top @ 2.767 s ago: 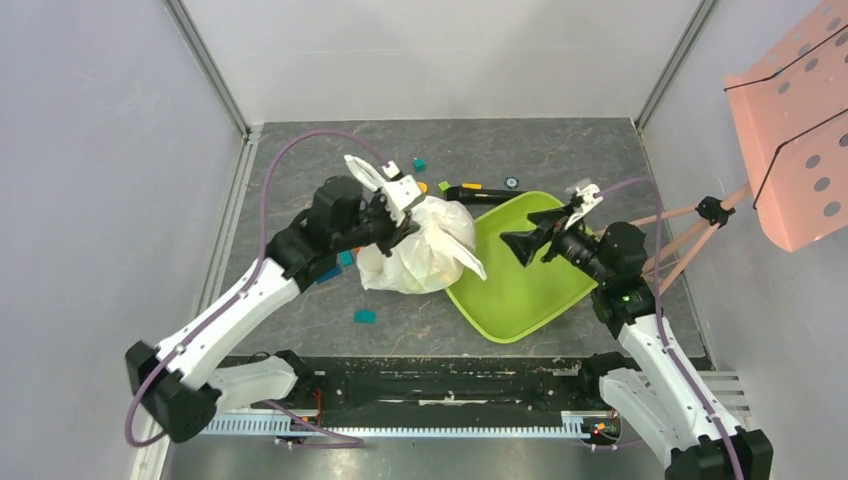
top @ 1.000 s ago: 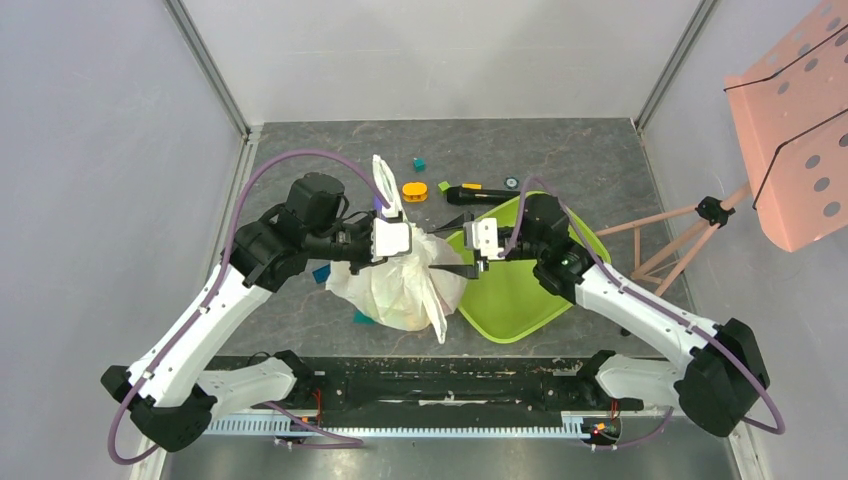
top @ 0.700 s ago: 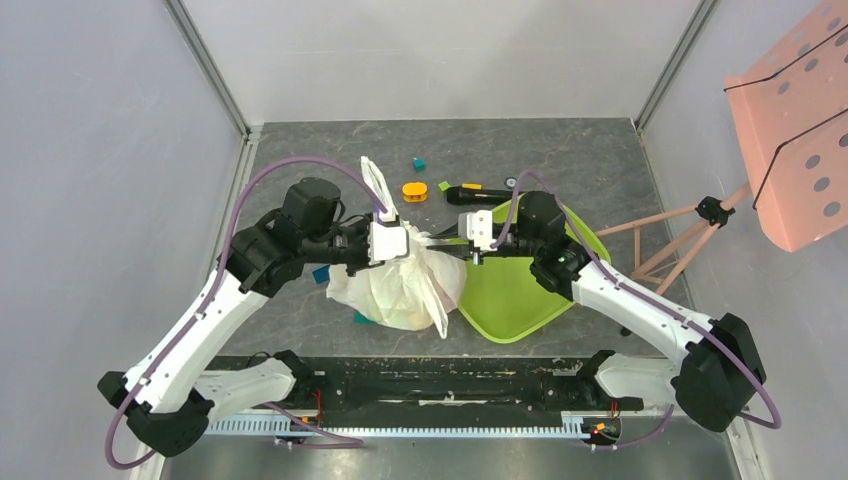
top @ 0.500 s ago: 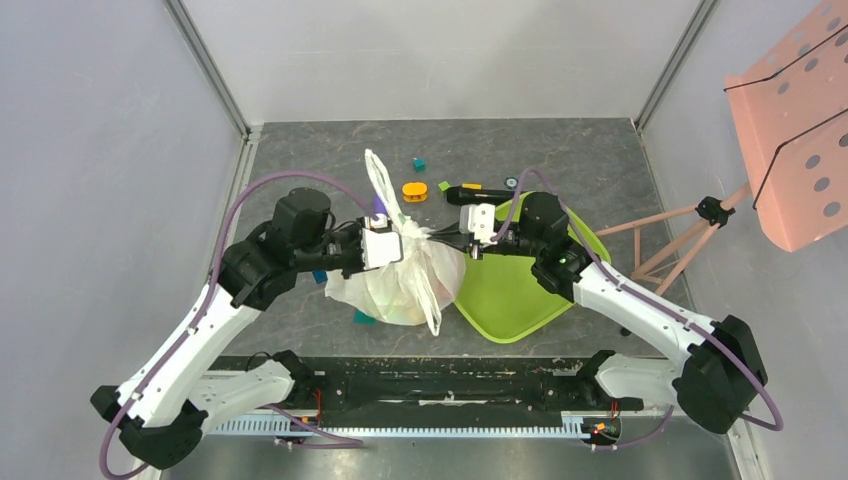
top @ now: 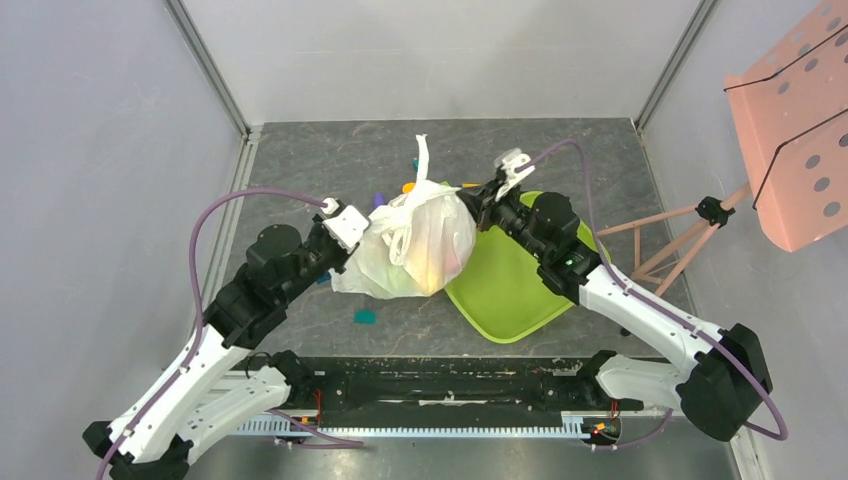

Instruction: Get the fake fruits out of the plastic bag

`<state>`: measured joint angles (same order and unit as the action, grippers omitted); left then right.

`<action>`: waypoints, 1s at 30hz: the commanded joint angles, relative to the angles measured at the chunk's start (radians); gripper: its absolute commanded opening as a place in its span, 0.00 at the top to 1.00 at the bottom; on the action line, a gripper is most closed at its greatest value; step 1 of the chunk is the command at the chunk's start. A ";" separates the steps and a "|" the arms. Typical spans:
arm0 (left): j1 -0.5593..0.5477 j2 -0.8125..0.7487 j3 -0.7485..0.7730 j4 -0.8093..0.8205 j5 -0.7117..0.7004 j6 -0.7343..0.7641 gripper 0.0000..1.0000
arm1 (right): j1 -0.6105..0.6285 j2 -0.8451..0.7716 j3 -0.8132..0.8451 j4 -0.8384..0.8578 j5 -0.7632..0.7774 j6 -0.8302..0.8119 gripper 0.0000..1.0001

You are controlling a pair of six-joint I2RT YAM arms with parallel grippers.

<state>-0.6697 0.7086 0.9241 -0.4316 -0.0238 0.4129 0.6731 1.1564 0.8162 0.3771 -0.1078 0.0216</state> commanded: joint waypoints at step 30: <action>0.004 0.061 -0.139 0.240 0.373 -0.160 0.29 | -0.155 0.045 0.053 0.102 -0.235 0.454 1.00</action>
<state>-0.6670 0.7033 0.7250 -0.2314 0.1432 0.2001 0.5140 1.1938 0.8227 0.4511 -0.3138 0.5034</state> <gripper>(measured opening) 0.728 0.007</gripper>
